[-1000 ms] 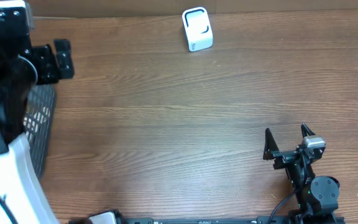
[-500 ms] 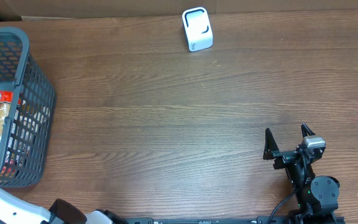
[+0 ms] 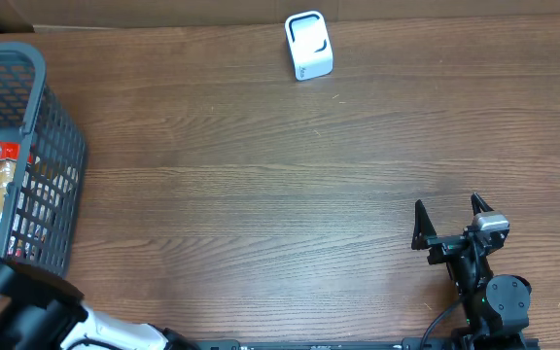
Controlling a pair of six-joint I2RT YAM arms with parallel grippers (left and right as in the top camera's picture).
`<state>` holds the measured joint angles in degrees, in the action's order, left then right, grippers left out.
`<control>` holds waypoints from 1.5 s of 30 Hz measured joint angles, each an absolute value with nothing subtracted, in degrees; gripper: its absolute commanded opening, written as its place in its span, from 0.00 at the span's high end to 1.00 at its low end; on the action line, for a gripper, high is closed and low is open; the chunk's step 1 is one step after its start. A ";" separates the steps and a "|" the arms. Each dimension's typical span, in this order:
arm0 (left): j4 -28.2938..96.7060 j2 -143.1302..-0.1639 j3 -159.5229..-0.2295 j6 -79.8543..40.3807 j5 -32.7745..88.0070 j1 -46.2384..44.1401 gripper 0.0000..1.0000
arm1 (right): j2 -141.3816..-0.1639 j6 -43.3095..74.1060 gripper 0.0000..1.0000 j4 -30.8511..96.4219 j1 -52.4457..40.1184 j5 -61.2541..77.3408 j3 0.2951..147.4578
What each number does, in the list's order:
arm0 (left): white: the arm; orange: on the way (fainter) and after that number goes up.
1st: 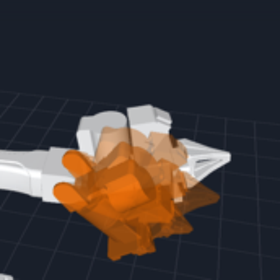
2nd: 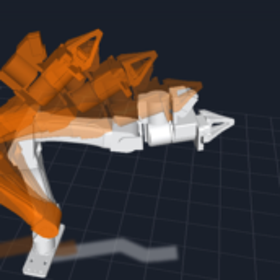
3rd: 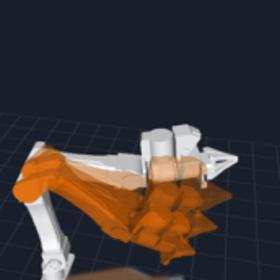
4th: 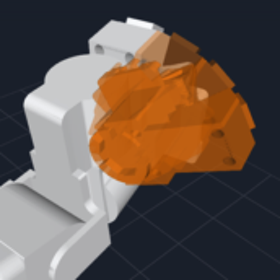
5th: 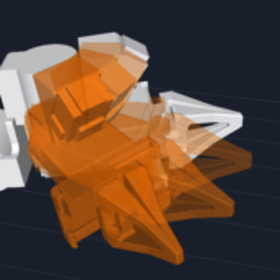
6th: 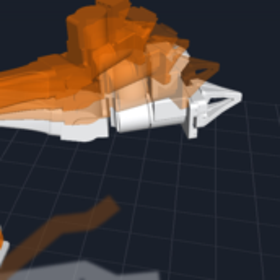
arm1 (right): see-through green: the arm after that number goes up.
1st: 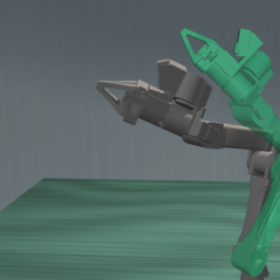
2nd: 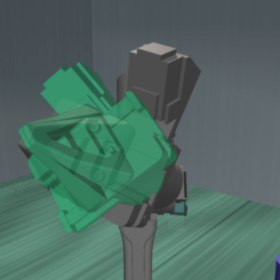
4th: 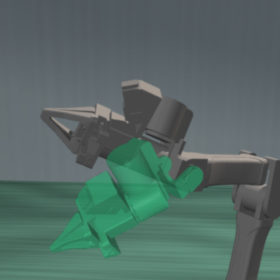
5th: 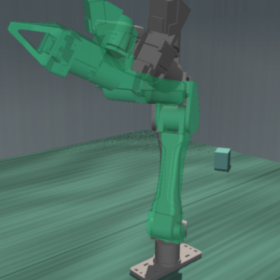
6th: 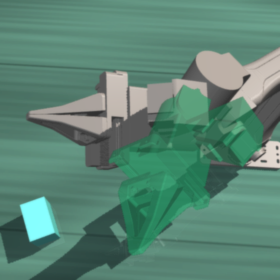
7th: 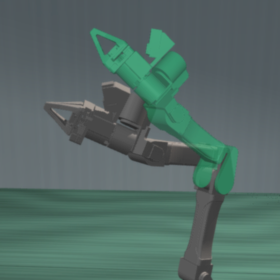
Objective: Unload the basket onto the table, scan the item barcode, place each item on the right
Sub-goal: 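Reach the left gripper into the grey basket toward the spaghetti pack, then lift the spaghetti pack with the left gripper and place it mid-table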
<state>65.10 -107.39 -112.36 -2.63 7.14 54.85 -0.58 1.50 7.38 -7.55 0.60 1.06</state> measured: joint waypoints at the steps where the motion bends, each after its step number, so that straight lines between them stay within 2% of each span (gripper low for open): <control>1: 65.30 -108.71 -112.09 -1.34 7.09 54.85 0.00 | -0.58 1.50 0.00 7.38 -7.55 0.60 1.06; 8: 64.42 -112.71 -108.75 3.64 5.21 54.85 0.00 | -0.58 1.52 0.00 7.35 -7.55 0.60 1.06; 20: 45.56 -113.78 -87.44 15.59 5.78 54.85 0.01 | -0.58 1.52 0.00 7.38 -7.55 0.58 1.06; 21: 44.40 -113.80 -86.54 15.92 5.80 54.85 0.05 | -0.58 1.52 0.00 7.33 -7.55 0.60 1.06; 23: 43.44 -113.80 -85.30 16.78 5.76 54.85 0.25 | -0.58 1.50 0.00 7.38 -7.53 0.60 1.06; 26: 42.78 -113.80 -84.55 17.28 6.00 54.85 0.74 | -0.58 1.50 0.00 7.35 -7.55 0.62 1.06; 29: 42.15 -113.58 -84.86 18.28 7.11 54.85 0.94 | -0.58 1.50 0.00 7.38 -7.55 0.58 1.06; 38: 48.75 -114.19 -90.89 14.70 8.67 54.48 0.96 | -0.58 1.50 0.00 7.33 -7.55 0.60 1.06; 45: 55.92 -115.68 -107.90 9.87 18.48 54.52 0.96 | -0.58 1.50 0.00 7.33 -7.55 0.58 1.06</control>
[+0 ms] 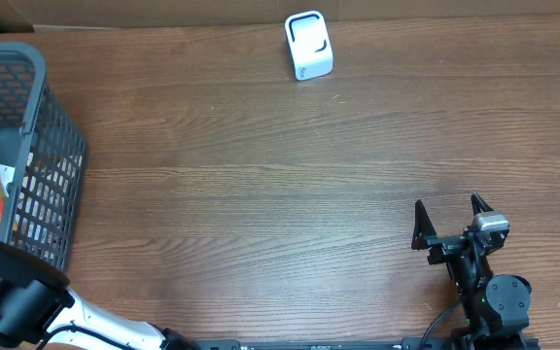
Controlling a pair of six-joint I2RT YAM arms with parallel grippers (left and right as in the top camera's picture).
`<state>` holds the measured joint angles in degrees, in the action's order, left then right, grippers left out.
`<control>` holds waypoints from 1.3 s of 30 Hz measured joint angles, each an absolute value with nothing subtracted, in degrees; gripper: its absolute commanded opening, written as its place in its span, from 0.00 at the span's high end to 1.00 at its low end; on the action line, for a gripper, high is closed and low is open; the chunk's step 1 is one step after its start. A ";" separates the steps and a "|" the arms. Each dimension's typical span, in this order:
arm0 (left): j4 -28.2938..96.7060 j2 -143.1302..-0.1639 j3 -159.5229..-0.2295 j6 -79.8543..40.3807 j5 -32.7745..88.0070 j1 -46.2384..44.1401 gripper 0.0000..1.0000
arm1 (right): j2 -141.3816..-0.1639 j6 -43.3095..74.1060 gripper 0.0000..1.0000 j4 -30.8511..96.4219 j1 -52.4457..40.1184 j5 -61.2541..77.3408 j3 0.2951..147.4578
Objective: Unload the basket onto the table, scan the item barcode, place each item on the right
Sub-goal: 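Lift the spaghetti pack with the left gripper and place it mid-table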
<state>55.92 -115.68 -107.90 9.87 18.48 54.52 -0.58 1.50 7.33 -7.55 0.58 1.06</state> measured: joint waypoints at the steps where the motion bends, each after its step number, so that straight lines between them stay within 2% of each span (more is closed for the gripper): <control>1: 56.42 -115.68 -110.96 9.21 20.93 54.52 0.96 | -0.58 1.52 0.00 7.33 -7.55 0.60 1.06; 6: 58.52 -115.68 -125.89 5.89 33.54 54.52 0.96 | -0.58 1.48 0.00 7.35 -7.55 0.60 1.06; 10: 64.79 -115.61 -136.38 3.01 43.11 54.22 0.96 | -0.58 1.50 0.00 7.35 -7.55 0.58 1.06; 15: 73.84 -114.19 -142.52 2.07 49.12 50.83 0.96 | -0.58 1.50 0.00 7.35 -7.53 0.58 1.06; 20: 86.67 -112.05 -143.20 6.81 50.22 39.42 0.96 | -0.58 1.50 0.00 7.35 -7.55 0.60 1.06; 25: 94.61 -111.85 -138.52 10.66 43.42 21.37 0.95 | -0.58 1.50 0.00 7.31 -7.55 0.58 1.06; 28: 92.58 -111.50 -130.17 10.94 39.59 13.19 0.96 | -0.58 1.50 0.00 7.42 -7.53 0.60 1.06; 32: 82.78 -111.53 -116.79 8.54 36.56 5.82 0.96 | -0.58 1.50 0.00 7.38 -7.53 0.60 1.06; 39: 65.43 -111.55 -97.08 -0.86 30.81 1.13 0.95 | -0.58 1.52 0.00 7.35 -7.55 0.58 1.06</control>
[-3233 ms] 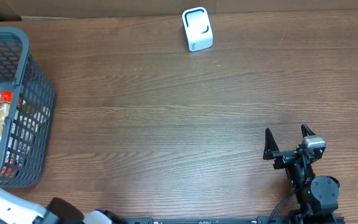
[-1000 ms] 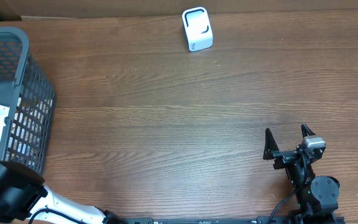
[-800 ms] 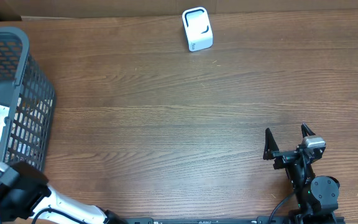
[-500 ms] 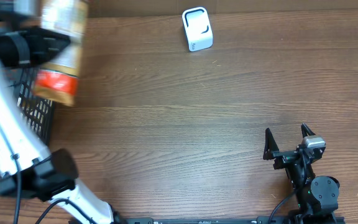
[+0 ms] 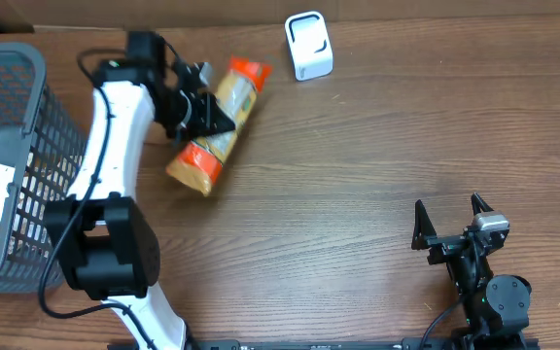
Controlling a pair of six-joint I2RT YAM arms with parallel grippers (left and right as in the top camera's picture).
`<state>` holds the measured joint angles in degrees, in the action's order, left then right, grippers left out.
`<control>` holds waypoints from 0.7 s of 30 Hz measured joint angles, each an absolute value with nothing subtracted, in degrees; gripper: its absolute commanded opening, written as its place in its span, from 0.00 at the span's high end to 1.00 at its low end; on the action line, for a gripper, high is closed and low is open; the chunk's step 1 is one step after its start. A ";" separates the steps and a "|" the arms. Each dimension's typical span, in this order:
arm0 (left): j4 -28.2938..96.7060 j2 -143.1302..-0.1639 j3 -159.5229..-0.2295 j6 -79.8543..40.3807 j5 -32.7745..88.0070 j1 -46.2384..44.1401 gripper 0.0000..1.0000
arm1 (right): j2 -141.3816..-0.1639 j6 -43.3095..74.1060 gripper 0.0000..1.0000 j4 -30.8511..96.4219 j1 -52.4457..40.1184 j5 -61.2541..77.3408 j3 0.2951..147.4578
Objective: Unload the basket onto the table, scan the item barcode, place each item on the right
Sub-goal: 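Lift the spaghetti pack with the left gripper and place it mid-table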
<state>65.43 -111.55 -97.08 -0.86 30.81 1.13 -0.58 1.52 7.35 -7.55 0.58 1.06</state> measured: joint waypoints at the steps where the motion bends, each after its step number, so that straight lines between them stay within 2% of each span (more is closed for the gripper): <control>1: 63.46 -111.55 -94.39 -2.26 29.76 0.43 0.96 | -0.58 1.50 0.00 7.35 -7.53 0.58 1.06; 11: 52.10 -111.55 -79.26 -7.42 25.80 -15.11 0.96 | -0.58 1.50 0.00 7.35 -7.55 0.60 1.06; 12: 51.83 -111.53 -79.11 -7.42 25.93 -16.49 0.93 | -0.58 1.48 0.00 7.33 -7.55 0.60 1.06; 13: 51.64 -111.53 -79.11 -7.40 25.91 -17.93 0.79 | -0.58 1.50 0.00 7.33 -7.55 0.58 1.06; 15: 51.68 -111.53 -79.11 -7.29 25.87 -19.33 0.26 | -0.58 1.50 0.00 7.35 -7.53 0.60 1.06; 16: 51.99 -111.53 -79.11 -7.14 25.87 -19.92 0.07 | -0.58 1.52 0.00 7.35 -7.53 0.58 1.06; 17: 52.27 -111.48 -79.11 -7.14 25.89 -20.32 0.00 | -0.58 1.52 0.00 7.33 -7.55 0.58 1.06; 21: 52.93 -111.35 -79.26 -7.14 25.91 -20.91 0.00 | -0.58 1.50 0.00 7.33 -7.55 0.58 1.06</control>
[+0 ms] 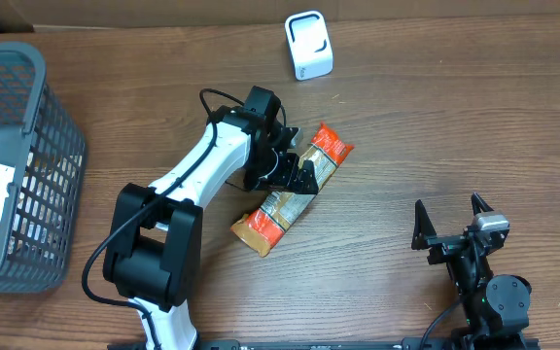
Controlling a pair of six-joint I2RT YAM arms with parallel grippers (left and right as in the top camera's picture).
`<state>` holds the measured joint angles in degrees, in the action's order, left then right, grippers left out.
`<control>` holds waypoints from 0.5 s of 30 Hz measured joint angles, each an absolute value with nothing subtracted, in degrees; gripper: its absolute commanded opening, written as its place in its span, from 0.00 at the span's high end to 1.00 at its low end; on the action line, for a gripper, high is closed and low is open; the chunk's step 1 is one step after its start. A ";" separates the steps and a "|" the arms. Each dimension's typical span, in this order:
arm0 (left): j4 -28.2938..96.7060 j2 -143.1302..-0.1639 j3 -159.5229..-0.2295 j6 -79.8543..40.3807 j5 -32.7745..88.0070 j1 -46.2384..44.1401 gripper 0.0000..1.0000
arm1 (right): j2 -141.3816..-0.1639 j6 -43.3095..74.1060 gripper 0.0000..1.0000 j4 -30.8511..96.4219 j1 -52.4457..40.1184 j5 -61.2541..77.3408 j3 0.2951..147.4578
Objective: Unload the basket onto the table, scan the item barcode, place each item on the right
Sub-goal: 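Lift the spaghetti pack with the left gripper and place it mid-table, then return the left gripper into the basket and grasp the Pantree bag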
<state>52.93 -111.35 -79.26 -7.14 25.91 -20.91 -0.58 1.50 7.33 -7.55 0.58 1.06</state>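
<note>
A long snack packet (304,185) with orange ends and a tan middle lies slantwise over the middle of the table, and my left gripper (297,175) is shut on its middle. The white barcode scanner (308,45) stands upright at the far edge, well beyond the packet. Near the front right, my right gripper (448,220) rests open with nothing between its fingers.
A grey mesh basket (27,165) stands at the left edge with a blue-and-white package inside. A cardboard wall (163,12) runs along the far edge of the wooden table (436,126).
My left gripper has carried the snack packet from the far left-centre, near the scanner's left, down and right to the table's middle. The right arm has not moved.
The snack packet first lay in the basket with my left arm low at the left edge. Then the arm reached over the basket with the packet at its rim. Later the packet was held over the table left of the scanner, and now it is at the middle.
</note>
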 measured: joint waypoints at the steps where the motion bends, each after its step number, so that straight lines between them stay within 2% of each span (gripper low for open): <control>1: 53.74 -111.33 -79.72 -7.14 25.91 -20.78 0.00 | -0.58 1.52 0.00 7.31 -7.55 0.60 1.06; 5: 61.08 -111.33 -88.12 -6.76 25.30 -18.50 0.00 | -0.58 1.50 0.00 7.33 -7.53 0.60 1.06; 8: 68.42 -111.07 -100.84 -5.63 22.55 -14.92 0.00 | -0.58 1.50 0.00 7.40 -7.55 0.58 1.06; 15: 79.44 -108.47 -132.16 -3.01 15.35 0.82 0.00 | -0.58 1.48 0.00 7.35 -7.55 0.58 1.06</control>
